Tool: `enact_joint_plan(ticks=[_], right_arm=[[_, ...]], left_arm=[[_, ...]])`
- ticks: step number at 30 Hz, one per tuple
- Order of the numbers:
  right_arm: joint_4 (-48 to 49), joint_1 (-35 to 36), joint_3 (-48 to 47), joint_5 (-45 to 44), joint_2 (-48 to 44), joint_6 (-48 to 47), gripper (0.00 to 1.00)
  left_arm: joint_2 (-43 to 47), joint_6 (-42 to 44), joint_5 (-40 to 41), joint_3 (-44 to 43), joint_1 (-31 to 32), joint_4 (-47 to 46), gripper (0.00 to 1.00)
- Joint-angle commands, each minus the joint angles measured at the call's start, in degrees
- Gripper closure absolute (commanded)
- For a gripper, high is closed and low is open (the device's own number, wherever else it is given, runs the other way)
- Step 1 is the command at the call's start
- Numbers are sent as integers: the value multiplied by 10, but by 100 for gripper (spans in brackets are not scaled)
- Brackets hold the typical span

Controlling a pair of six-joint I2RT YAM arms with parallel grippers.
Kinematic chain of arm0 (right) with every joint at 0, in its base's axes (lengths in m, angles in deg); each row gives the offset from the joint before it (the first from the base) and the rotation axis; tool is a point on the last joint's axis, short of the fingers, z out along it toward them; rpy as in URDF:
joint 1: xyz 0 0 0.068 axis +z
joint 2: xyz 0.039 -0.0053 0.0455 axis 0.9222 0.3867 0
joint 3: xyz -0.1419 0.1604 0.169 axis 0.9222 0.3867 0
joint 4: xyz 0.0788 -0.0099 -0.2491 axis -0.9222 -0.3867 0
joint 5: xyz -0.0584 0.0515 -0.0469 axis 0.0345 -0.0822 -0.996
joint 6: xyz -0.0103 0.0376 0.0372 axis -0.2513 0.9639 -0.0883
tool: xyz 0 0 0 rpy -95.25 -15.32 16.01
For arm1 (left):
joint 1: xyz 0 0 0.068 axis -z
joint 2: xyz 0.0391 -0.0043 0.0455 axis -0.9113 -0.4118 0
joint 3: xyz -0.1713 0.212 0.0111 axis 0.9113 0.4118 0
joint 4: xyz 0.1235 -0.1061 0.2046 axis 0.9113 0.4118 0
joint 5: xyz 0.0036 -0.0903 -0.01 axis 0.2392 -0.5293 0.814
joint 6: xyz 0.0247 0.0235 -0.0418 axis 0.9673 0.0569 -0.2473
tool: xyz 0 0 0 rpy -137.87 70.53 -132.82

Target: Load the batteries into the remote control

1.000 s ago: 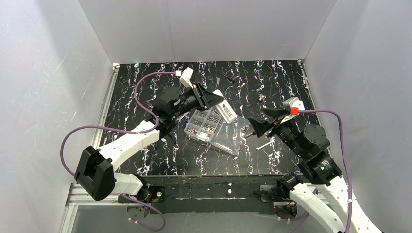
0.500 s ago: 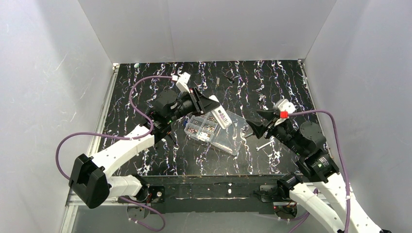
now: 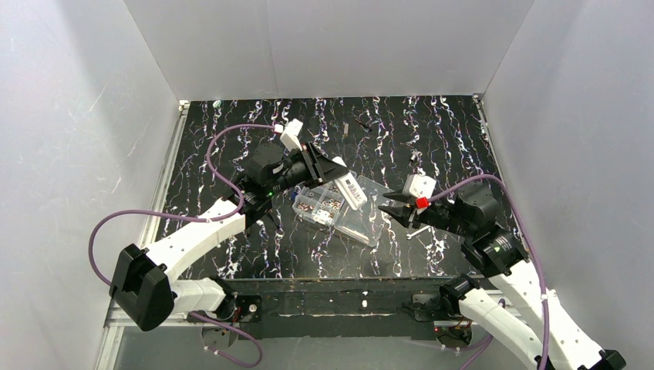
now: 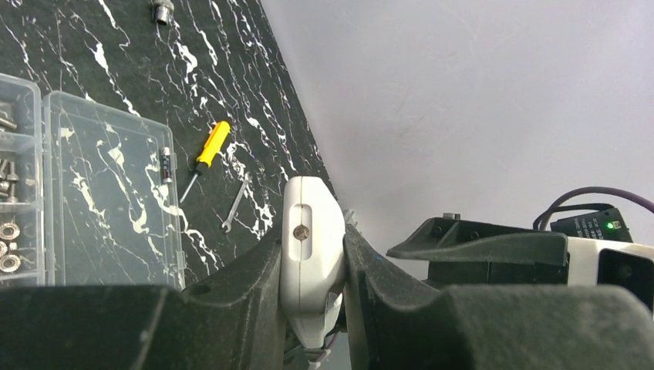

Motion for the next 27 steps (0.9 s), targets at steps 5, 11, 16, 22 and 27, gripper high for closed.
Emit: enact_joint_plan(ticks=[5, 11, 16, 22, 27], right_arm=[[-1, 0, -51, 106, 23, -81, 60], [-17, 2, -59, 142, 34, -113, 62], [50, 3, -18, 123, 8, -97, 62], [-1, 4, -32, 135, 14, -121, 62], [-44, 5, -40, 166, 19, -142, 61]], left_arm=[[4, -52, -46, 3, 1, -13, 100], [-2, -75, -50, 19, 9, -34, 100], [-7, -77, -73, 7, 13, -20, 100], [-32, -105, -109, -8, 16, -35, 100], [-57, -127, -134, -18, 18, -63, 100]])
